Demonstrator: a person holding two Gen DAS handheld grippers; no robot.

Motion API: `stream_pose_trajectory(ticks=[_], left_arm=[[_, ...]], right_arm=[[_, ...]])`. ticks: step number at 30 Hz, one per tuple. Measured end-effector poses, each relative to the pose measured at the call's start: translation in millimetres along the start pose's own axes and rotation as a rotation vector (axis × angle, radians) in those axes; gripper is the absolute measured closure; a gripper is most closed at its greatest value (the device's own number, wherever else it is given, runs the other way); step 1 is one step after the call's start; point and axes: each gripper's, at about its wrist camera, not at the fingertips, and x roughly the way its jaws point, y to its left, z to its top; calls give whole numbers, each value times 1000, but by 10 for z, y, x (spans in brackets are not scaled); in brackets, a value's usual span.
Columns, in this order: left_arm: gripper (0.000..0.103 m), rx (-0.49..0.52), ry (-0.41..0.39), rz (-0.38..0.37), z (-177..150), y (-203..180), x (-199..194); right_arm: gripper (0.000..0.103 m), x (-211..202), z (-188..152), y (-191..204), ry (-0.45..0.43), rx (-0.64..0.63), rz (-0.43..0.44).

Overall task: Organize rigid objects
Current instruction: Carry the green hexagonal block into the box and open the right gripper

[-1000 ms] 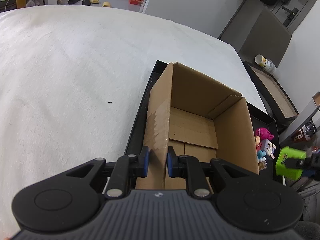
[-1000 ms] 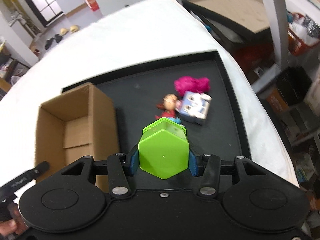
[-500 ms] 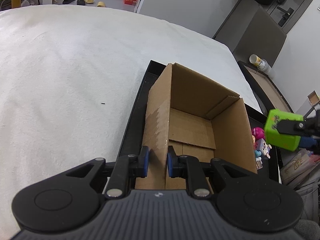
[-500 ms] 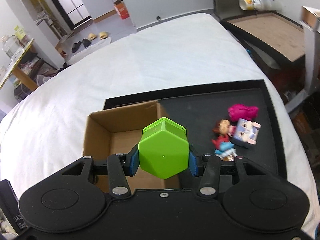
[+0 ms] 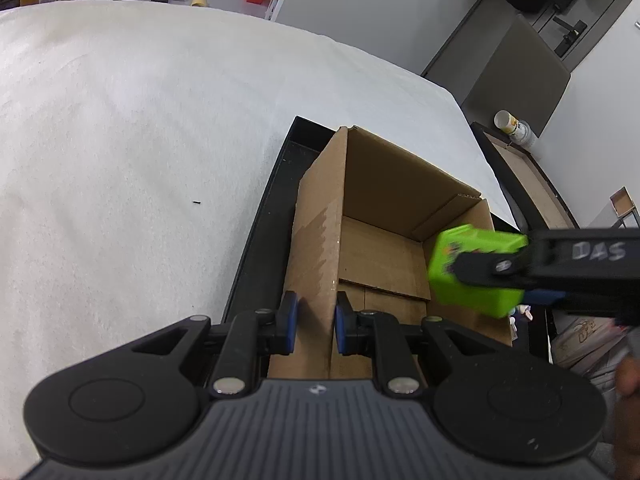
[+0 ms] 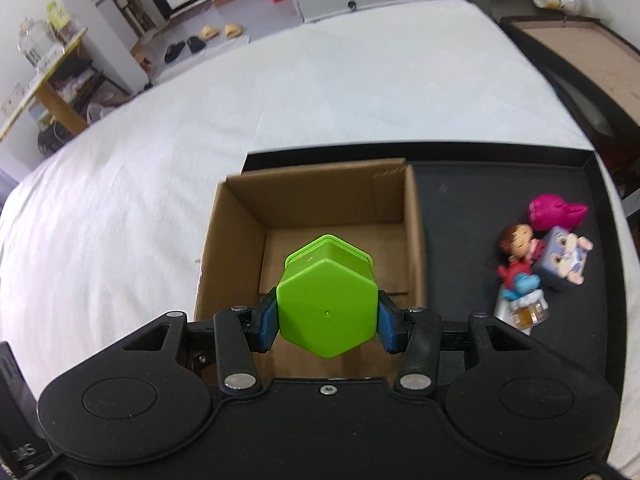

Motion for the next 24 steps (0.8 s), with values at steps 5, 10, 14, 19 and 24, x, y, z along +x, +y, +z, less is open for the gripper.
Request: stream_pose_trajectory(ticks=[5,10,14,19,24], left_arm=[[85,-15,7,-7,8,3,18],[85,-21,10,-12,16,16,38],[85,-31,13,-19,27,45,47],[85,-25,13,-18,32,35,50],[85,-10,23,-18,47,9,64]], right_arm=[[56,198,-44,82,54,-9,-22],[56,365,-66,151,81,6,-28],[55,354,-32,156,19,47,36],[48,276,-21,144,-37,73,70],[31,213,-62,96,-29,56,53]])
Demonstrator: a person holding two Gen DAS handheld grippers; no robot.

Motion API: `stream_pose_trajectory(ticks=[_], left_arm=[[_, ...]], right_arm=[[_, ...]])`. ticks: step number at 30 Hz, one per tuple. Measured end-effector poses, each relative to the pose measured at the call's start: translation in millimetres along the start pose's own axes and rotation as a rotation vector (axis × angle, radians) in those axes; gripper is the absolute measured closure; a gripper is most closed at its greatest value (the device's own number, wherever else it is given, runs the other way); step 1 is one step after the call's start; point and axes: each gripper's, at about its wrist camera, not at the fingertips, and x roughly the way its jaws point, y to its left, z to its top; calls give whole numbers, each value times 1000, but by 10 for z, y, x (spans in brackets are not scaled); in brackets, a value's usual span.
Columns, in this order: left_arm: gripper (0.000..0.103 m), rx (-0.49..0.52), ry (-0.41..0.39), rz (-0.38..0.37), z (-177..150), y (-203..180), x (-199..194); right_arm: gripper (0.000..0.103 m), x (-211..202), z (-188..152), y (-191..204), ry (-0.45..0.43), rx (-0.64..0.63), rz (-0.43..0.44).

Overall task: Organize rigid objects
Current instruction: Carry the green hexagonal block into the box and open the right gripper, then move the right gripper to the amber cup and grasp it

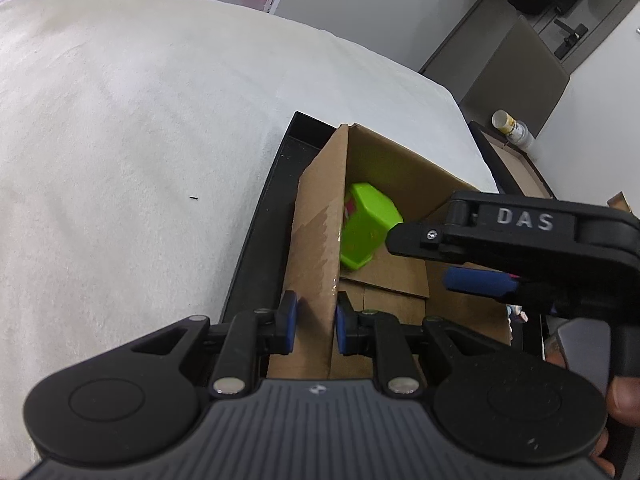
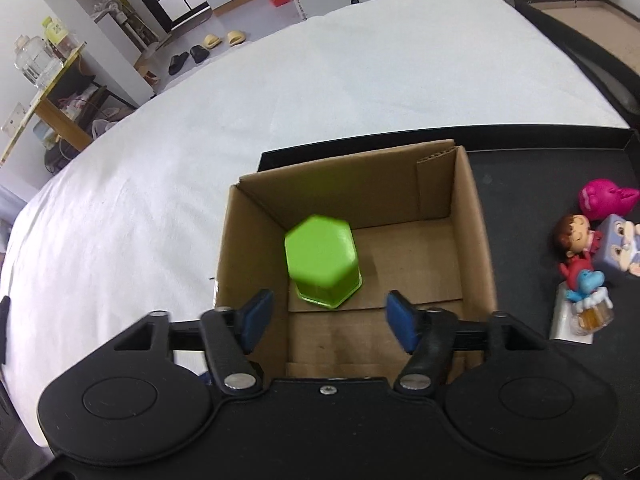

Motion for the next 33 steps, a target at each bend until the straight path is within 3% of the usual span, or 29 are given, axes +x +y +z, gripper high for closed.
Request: stream_pose_trajectory(ticks=[2,8,16,22,33], left_arm=[[85,-3,16,2,4,-2,18],[83,21,9,28,2,-31,3],[79,50,16,66,-70,-75,-29],[77,60,22,90,-104,-103,-41],[77,67,17,115,-151,-116,-39]], right_arm=[[25,-47,-6,-8,-10,-10,-13],[19,-196,-14,-63,-16,-33,-34],[16,-378,-59,-147,-39,-69,-57],[15,-565,-76,-357,-86,-37,-79],[4,-859,-160,-760,-167,-9,-90]])
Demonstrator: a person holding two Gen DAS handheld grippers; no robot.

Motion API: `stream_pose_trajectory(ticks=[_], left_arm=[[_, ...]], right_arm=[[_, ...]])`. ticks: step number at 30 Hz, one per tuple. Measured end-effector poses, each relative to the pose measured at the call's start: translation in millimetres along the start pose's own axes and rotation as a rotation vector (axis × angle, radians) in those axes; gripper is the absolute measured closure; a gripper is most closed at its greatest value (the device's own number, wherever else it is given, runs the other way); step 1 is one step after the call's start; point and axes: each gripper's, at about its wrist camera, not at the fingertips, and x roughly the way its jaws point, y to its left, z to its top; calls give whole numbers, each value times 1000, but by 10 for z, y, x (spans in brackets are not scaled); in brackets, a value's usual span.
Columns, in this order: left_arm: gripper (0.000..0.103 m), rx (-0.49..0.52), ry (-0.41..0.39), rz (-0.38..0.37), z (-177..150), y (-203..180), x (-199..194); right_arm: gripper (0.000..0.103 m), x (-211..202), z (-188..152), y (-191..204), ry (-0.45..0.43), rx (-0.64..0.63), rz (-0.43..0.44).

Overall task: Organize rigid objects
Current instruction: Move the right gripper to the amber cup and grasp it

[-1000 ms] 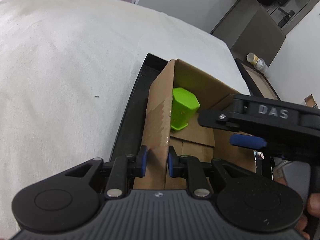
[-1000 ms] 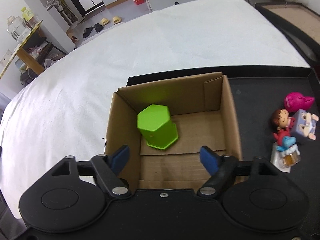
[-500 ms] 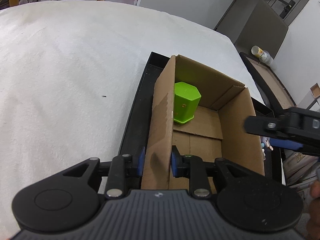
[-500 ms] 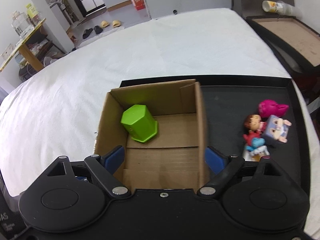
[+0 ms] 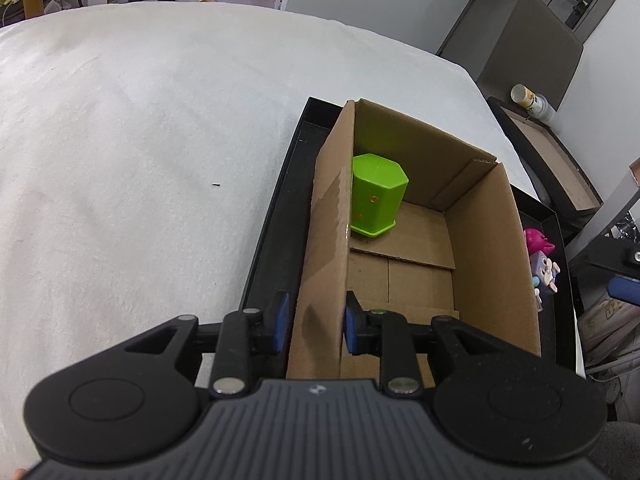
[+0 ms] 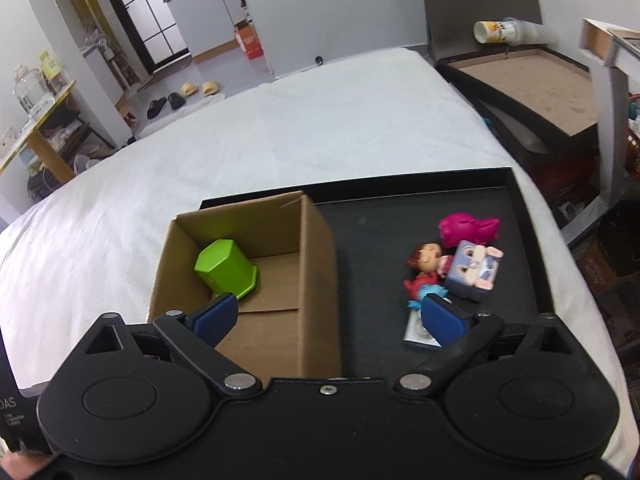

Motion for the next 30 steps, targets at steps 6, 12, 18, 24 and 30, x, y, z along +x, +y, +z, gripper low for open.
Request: stream_pose_trajectory(ticks=[6,12,18,24,30], left_arm=[[77,-4,-7,2,-12,-10,-9],[81,-15,-20,1,-2,18,-21],[85,-26,-34,-5,18,26,-36],[87,-28,-46,-4,51,20,-28],[87,-43,-50,-3,66,49,-21]], right_arm=[[0,-27,-33,-208,3,25,5],[0,35,-95,-391,61,47,2],[0,121,-141,-520,86,46,-11],[2,232,-165,-777,107,127,-51],[12,417,-175,-872,179,172,-59]])
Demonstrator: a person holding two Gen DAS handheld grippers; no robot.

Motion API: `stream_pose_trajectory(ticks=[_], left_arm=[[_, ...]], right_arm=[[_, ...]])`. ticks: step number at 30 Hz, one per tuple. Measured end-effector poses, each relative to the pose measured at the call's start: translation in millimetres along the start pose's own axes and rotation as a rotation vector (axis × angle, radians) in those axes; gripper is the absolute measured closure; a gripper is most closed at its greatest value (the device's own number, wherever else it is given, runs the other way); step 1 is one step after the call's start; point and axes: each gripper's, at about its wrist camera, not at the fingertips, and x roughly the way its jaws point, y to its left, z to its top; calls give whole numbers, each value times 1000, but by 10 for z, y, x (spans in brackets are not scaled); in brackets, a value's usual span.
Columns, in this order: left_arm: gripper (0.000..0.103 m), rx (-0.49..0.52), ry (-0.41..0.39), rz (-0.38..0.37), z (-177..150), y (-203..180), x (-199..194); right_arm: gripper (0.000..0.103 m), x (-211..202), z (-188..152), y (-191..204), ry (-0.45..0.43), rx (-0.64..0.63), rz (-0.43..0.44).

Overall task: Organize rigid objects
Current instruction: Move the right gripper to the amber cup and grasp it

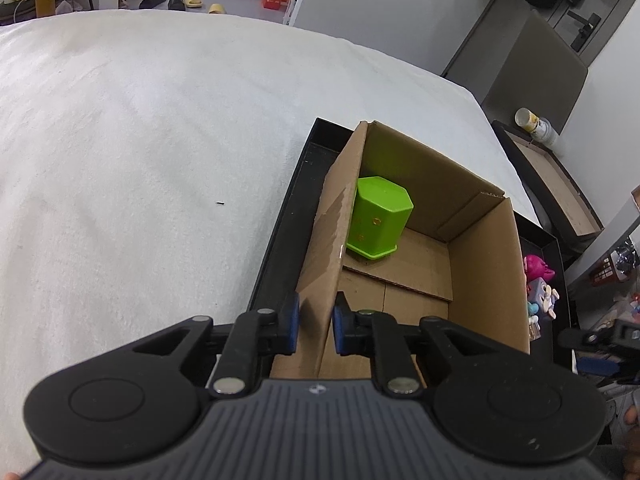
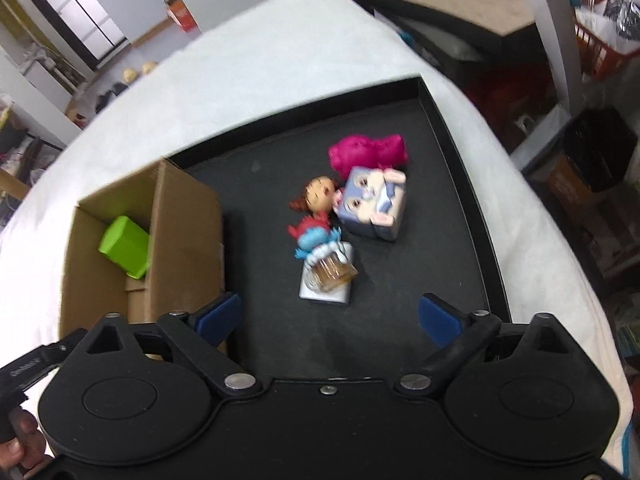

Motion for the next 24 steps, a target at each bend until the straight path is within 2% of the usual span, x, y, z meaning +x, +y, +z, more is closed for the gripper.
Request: stream_pose_trajectory(ticks=[3,7,12,19,20,21,23,24], left_arm=[[87,8,-2,5,-1,-9,3],[87,9,-2,5,-4,-6,3],[87,11,-1,6,-7,-18,5],[87,10,1,6,-8,-23,8],[87,10,1,7,-7,-24,11],[87,11,1,7,-6,-25,12],[87,10,1,8,-7,-27,14],[87,10,2,8,-7,-30,16]], right_arm=[[14,95,7,16,22,2,-11],[15,221,43,60,-23,-17,-31],[25,457,89,48,-10,-18,-14],[28,590,95,88,0,-42,-74],[37,593,86,86,0,-41,-74],[52,599,78,86,6,-35,-68],[64,596,68,63,18,-15,-30],[64,584,72,62,13,-15,-30]])
